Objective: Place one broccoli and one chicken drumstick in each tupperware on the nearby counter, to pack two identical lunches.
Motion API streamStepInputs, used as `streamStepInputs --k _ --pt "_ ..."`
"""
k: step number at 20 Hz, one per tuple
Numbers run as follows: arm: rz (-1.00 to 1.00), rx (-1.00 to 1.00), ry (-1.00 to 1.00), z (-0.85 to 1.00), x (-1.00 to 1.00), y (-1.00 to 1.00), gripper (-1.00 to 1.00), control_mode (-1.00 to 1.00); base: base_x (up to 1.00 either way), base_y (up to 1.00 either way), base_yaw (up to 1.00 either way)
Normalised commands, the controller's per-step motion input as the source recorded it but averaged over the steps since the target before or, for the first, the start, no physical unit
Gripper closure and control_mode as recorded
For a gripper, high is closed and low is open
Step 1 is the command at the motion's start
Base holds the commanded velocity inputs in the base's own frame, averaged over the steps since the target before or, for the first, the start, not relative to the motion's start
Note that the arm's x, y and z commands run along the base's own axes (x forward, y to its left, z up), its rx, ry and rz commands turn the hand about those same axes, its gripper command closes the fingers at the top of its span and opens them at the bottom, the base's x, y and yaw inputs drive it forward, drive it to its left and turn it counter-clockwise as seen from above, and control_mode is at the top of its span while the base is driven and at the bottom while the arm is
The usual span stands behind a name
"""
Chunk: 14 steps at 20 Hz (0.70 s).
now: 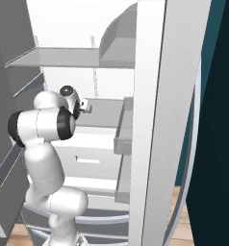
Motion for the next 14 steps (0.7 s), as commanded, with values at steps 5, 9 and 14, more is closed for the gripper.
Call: streamStepInputs --k 5,9,14 --pt "-0.03 0.0 0.02 -0.25 0.23 0.02 -1.0 -1.0 0.0 0.0 0.0" --pt "-0.11 0.0 0.08 -0.56 -0.28 -0.11 -1.0 -1.0 0.0 0.0 0.0" --pt "-0.12 0.0 0.02 -0.48 -0.53 -0.25 -1.0 -1.0 0.0 0.0 0.0"
